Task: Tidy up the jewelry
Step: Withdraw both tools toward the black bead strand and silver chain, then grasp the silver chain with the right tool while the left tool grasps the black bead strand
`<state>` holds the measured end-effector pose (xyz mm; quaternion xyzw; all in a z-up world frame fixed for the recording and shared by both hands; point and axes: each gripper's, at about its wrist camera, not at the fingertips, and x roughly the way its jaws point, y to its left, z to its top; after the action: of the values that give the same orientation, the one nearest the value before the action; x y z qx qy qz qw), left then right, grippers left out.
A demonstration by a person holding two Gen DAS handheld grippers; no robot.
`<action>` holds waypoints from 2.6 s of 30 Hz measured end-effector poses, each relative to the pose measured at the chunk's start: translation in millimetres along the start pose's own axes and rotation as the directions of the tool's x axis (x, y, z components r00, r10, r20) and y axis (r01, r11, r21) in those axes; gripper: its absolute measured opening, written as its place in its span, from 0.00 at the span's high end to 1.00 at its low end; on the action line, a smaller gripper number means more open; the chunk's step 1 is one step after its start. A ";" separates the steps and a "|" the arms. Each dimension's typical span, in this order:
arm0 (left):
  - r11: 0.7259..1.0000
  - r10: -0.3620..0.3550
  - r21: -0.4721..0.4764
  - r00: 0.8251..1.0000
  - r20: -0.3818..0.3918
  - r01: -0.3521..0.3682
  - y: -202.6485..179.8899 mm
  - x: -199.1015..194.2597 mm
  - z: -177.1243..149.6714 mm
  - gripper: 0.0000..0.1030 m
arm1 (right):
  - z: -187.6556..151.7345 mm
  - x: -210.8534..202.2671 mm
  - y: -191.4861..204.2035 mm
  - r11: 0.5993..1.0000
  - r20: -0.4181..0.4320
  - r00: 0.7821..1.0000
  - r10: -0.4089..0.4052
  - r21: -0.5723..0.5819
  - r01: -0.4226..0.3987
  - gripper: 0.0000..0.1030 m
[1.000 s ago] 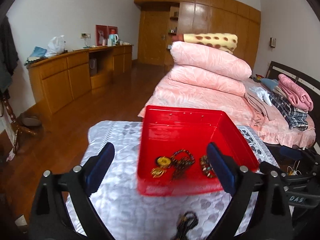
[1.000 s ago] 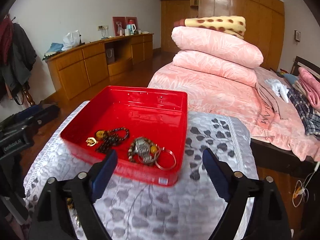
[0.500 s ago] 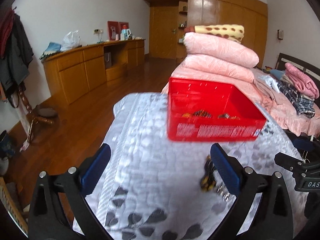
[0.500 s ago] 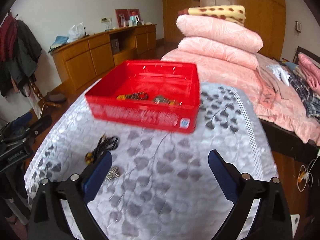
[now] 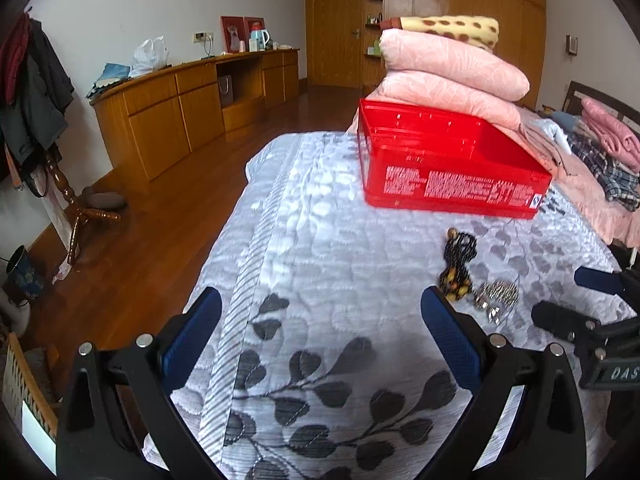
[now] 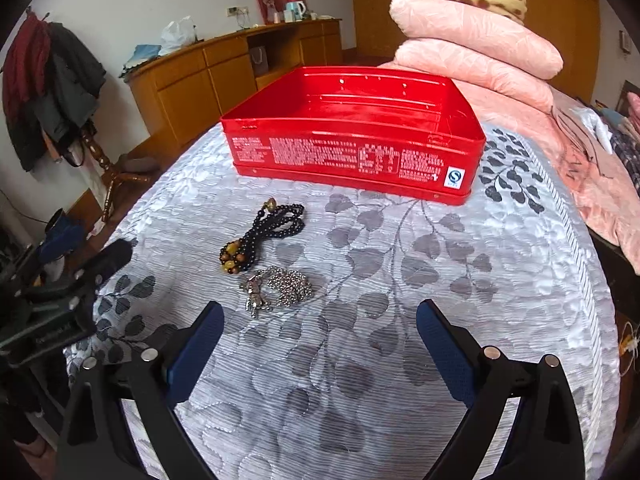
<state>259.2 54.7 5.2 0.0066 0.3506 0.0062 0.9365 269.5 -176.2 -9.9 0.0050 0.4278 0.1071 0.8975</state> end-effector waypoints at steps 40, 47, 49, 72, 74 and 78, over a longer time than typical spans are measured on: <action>1.000 -0.022 -0.005 0.997 -0.068 0.022 6.5 12.3 -8.4 0.06 | 5.4 31.9 10.8 0.999 -0.051 0.998 0.029 -0.038 -0.031 0.78; 0.996 -0.073 0.039 0.995 -0.063 0.076 -22.2 18.0 4.7 0.06 | 4.6 14.3 -18.1 1.000 -0.010 1.000 0.015 0.013 -0.015 0.79; 0.994 -0.089 0.058 0.994 -0.069 0.093 -35.1 23.5 10.2 0.06 | 5.4 9.4 -28.2 1.000 0.001 1.000 0.002 0.027 -0.002 0.79; 0.969 -0.171 0.140 0.964 -0.205 0.202 -104.3 82.4 24.7 0.75 | 1.7 8.5 -67.7 0.996 0.008 1.000 0.013 0.091 -0.014 0.78; 0.970 -0.179 0.125 0.963 -0.202 0.207 -103.3 80.6 25.0 0.80 | 1.5 8.0 -67.0 0.996 0.010 1.000 0.015 0.090 -0.016 0.78; 0.970 -0.208 0.084 0.959 -0.193 0.227 -97.8 73.8 23.0 0.82 | 1.6 3.9 -66.6 0.996 0.018 1.000 0.015 0.088 -0.017 0.78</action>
<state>330.6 -42.1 -27.5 0.0167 0.4334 -0.1148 0.8937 285.7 -240.4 -18.6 0.0492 0.4242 0.0953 0.8992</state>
